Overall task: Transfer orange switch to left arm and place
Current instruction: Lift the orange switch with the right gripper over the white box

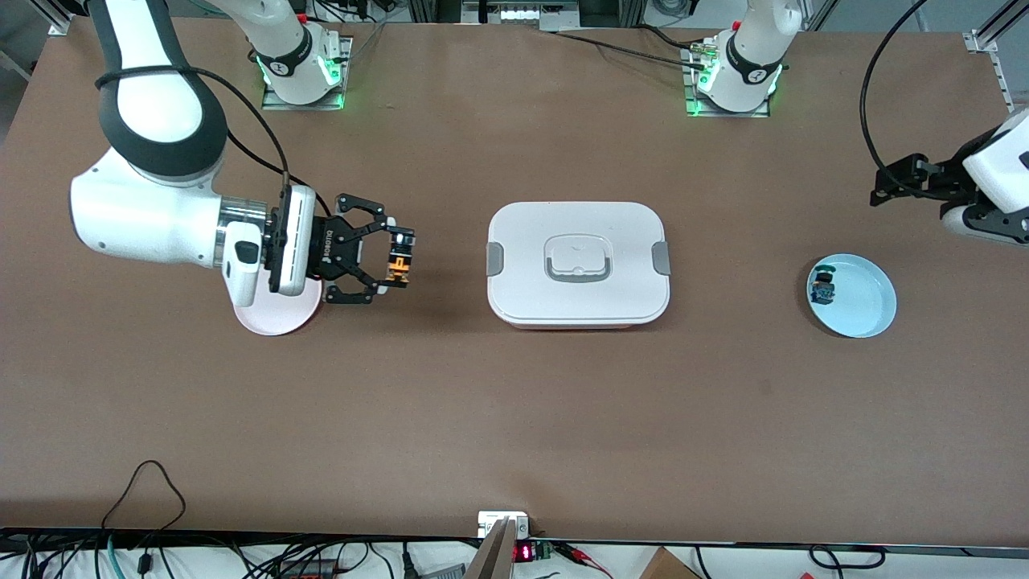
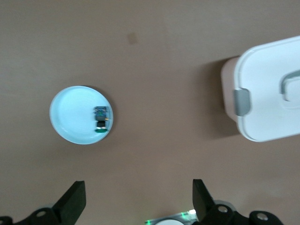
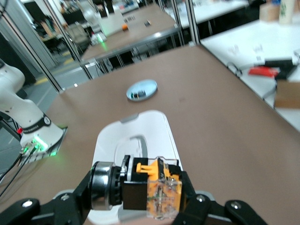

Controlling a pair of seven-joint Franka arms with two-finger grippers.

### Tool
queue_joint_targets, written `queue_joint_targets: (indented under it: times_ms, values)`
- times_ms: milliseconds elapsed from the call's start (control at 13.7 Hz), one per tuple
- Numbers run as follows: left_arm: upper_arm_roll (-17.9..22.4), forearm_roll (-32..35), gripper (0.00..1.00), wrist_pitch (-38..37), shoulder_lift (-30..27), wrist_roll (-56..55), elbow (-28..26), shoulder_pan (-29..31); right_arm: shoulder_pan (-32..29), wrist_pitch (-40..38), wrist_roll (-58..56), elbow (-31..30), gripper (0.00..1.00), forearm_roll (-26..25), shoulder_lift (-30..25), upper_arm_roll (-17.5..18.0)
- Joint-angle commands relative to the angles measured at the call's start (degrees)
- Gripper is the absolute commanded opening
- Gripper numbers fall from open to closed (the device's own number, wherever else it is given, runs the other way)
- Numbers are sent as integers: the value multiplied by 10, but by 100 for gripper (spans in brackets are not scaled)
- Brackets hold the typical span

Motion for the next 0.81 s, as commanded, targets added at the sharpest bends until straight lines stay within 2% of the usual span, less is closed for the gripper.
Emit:
queue_joint_targets:
  times_ms: [0, 73, 146, 293, 366, 586, 732]
  values:
    - [-2, -106, 100, -37, 9, -36, 21, 0, 30, 1, -73, 1, 0, 99, 12, -2]
    - [-2, -158, 100, -57, 17, -60, 18, -2, 38, 1, -82, 1, 0, 139, 18, -2]
    - [-2, -250, 100, -64, 34, -98, 13, 1, 50, 1, -88, 1, 0, 166, 22, -2]
    - [-1, -412, 100, -63, 63, -138, -4, 3, 61, 0, -86, 6, 0, 194, 27, -2]
    - [-1, -469, 100, -58, 71, -140, -12, 3, 73, 0, -85, 7, 0, 204, 27, -2]
    - [-3, -606, 100, -8, 73, -141, -77, -6, 106, 1, -89, 29, 0, 235, 43, -2]
    - [-20, -675, 100, 22, 75, -141, -116, -16, 128, 8, -100, 52, 0, 235, 49, -2]
